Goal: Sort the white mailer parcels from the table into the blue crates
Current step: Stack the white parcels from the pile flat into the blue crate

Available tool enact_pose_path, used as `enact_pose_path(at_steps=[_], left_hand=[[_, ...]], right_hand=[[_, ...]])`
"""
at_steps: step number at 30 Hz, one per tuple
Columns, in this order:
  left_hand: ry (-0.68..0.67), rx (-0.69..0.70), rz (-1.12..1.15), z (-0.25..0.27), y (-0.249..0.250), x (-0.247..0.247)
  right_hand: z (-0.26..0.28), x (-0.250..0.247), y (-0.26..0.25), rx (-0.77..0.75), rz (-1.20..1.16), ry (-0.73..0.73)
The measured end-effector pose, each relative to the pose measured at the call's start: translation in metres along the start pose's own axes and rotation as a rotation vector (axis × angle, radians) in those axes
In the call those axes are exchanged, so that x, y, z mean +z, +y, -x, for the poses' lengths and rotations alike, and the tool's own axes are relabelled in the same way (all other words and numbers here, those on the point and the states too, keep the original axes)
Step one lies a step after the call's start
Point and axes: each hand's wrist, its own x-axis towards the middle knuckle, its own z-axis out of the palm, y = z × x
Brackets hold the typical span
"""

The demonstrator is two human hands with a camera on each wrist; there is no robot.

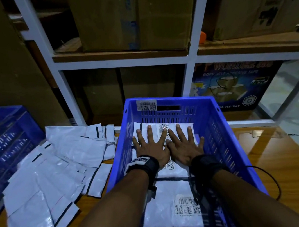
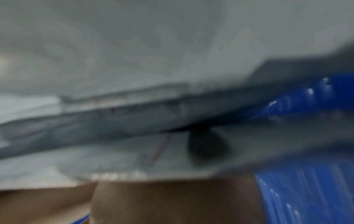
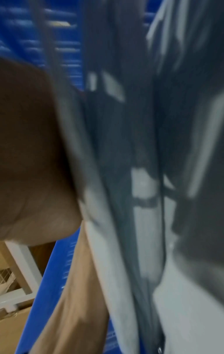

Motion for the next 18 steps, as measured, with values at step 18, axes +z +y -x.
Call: enact_pose_path(at_steps=[18], left_hand=[[0.006,-0.011,-0.008,-0.002,0.000,0.012]], right_hand=[[-0.007,0.010,0.002,0.015,0.005,-0.022]])
